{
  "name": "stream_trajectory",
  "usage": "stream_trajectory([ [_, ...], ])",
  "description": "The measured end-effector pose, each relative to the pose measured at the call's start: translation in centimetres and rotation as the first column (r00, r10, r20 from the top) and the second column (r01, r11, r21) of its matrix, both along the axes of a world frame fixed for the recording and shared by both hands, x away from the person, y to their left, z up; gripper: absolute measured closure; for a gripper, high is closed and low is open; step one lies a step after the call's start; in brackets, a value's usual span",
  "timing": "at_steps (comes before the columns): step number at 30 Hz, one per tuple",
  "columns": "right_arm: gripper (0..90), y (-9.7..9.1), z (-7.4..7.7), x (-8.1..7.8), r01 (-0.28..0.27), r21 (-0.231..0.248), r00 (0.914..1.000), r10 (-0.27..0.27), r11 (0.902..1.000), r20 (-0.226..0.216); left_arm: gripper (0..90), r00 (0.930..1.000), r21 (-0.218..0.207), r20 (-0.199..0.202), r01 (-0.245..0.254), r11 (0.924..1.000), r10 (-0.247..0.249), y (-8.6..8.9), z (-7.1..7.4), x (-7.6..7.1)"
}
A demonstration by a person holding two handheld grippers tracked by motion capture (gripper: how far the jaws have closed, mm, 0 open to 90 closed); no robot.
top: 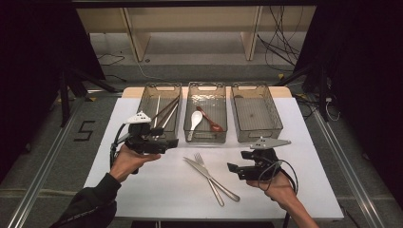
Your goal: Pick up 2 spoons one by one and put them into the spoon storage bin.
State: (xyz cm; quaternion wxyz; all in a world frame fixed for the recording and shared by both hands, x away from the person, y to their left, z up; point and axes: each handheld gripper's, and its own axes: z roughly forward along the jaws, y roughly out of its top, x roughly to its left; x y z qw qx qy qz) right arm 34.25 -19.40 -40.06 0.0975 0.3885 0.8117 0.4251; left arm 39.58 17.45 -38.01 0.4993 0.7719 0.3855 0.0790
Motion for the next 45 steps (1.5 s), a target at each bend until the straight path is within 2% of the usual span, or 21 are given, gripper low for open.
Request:
stream_trajectory([
  [6,30.2,1.1,-0.4,0.2,-0.028,-0.033,0.9995,0.027,0.9991,-0.014,15.7,0.9996,-0.025,0.017,-0.021,0.9995,0.022,1.0,-0.2,-1.3],
  [13,30.2,2.4,-1.0,0.4,-0.057,-0.072,0.9979,0.054,0.9958,-0.035,15.6,0.9991,-0.020,0.032,-0.026,0.9995,0.027,1.7,-0.9,-2.4],
  [23,30.2,3.5,-1.6,0.8,-0.086,-0.111,0.9947,0.079,0.9901,-0.065,15.5,0.9978,-0.035,0.049,-0.043,0.9985,0.045,2.7,-1.3,-3.5],
  [28,30.3,3.8,-1.9,1.0,-0.098,-0.129,0.9933,0.088,0.9868,-0.075,15.4,0.9971,-0.037,0.059,-0.046,0.9983,0.048,2.8,-1.4,-3.9],
  [45,31.2,4.6,-3.2,1.6,-0.131,-0.201,0.9854,0.105,0.9709,-0.134,15.3,0.9968,-0.016,0.056,-0.056,0.9983,0.057,3.1,-1.8,-4.1],
])
